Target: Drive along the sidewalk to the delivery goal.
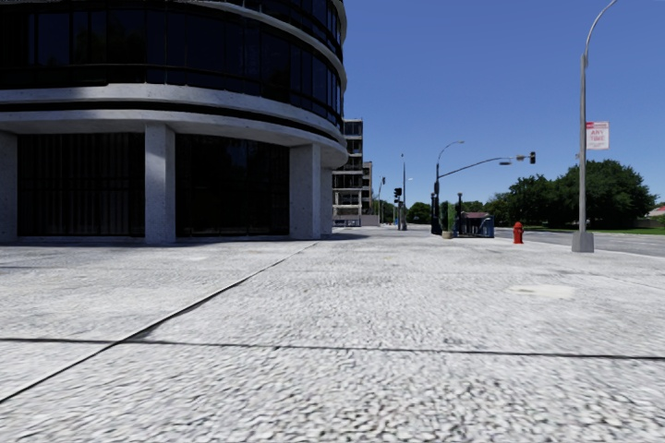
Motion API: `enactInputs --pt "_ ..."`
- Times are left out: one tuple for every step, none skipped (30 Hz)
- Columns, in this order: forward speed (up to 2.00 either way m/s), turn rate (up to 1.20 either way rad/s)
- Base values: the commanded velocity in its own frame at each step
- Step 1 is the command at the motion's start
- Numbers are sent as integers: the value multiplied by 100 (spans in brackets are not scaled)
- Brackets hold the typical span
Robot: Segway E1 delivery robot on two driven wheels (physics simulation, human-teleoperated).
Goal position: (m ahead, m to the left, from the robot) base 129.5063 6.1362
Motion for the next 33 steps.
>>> enactInputs --pt "200 0" --pt "200 0" --pt "200 0" --pt "200 0" --pt "200 0" --pt "200 0" --pt "200 0" --pt "200 0" --pt "200 0" --pt "200 0" --pt "200 0" --pt "200 0" --pt "200 0" --pt "200 0" --pt "200 0" --pt "200 0" --pt "200 0" --pt "200 0" --pt "200 0" --pt "200 0" --pt "200 0" --pt "200 0" --pt "200 0" --pt "200 0" --pt "200 0" --pt "200 0" --pt "200 0" --pt "200 0" --pt "200 0" --pt "200 -1" --pt "200 -19" --pt "200 -35" --pt "200 -35"
